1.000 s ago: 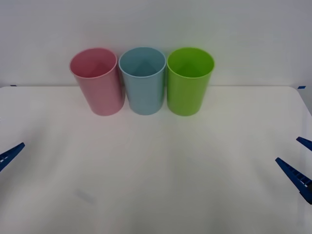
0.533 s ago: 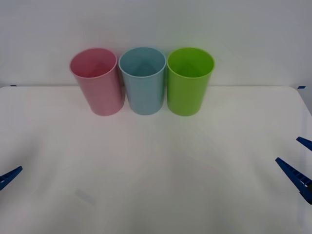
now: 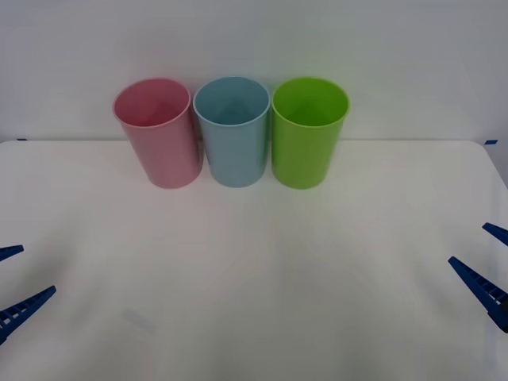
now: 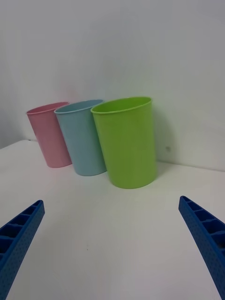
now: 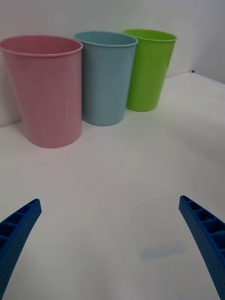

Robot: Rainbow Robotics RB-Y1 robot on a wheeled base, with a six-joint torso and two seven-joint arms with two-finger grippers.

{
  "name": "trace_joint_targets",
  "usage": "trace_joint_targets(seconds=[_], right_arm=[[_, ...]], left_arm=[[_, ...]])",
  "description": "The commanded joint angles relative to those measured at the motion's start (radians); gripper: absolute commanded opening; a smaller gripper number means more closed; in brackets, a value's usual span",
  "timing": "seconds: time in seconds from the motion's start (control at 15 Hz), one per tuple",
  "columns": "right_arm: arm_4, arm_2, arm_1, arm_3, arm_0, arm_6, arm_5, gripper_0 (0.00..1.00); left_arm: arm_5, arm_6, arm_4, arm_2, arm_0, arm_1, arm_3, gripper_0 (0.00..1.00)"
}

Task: Grasp the object on the table and drop it into the matching bin: aluminum can to the light blue bin, PET bottle to the pink bin.

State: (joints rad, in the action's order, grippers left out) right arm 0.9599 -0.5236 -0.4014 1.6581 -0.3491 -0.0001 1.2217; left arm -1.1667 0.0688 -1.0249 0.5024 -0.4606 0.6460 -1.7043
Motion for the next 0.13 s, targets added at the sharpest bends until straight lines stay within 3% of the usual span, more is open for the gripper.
trace_joint_targets(seconds=[0.07,0.13], right_arm=[[0.000,0.000,0.000,0.000,0.000,0.000,0.000,1.00],[0.000,0.000,0.000,0.000,0.000,0.000,0.000,1.00]], left_arm=[[0.001,0.000,0.000,-0.001,0.000,0.000,0.000,1.00],[0.001,0.000,0.000,-0.001,0.000,0.000,0.000,1.00]])
